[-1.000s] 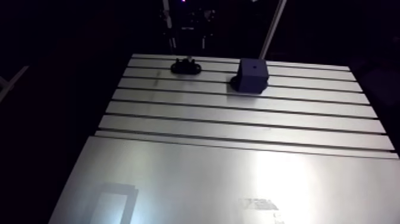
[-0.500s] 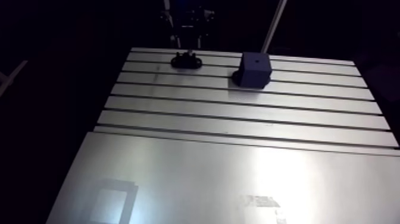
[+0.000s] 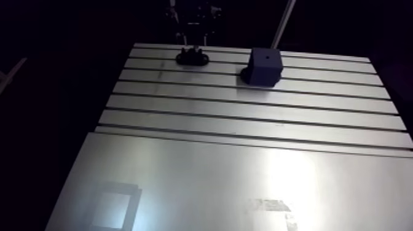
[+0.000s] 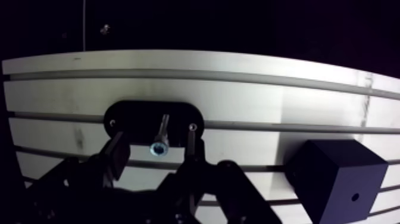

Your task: Pick up the M10 bolt and insert it into the hole until fully seated.

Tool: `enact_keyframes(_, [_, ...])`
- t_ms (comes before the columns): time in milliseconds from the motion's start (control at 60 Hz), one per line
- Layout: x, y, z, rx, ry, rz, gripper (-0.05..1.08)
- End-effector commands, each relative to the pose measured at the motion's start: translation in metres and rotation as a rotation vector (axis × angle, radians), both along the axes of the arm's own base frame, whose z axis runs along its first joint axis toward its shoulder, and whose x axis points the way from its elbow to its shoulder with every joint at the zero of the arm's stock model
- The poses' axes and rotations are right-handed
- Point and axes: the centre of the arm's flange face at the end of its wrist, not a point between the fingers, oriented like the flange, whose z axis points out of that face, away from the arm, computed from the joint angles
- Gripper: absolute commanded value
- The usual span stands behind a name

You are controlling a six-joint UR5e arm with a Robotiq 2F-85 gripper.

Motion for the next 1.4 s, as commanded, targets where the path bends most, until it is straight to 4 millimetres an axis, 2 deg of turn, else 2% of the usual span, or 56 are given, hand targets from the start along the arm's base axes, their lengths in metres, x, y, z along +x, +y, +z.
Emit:
enact_keyframes(17, [0.0007, 0.0, -0.0023, 0.0, -0.004, 0.0, 0.44])
enact_keyframes(317, [0.0048, -0.006, -0.0058, -0.001, -0.014, 0.009, 0.44])
enact_keyframes(1400, [0.0047, -0.0035, -0.0064, 0.004, -0.014, 0.008, 0.47])
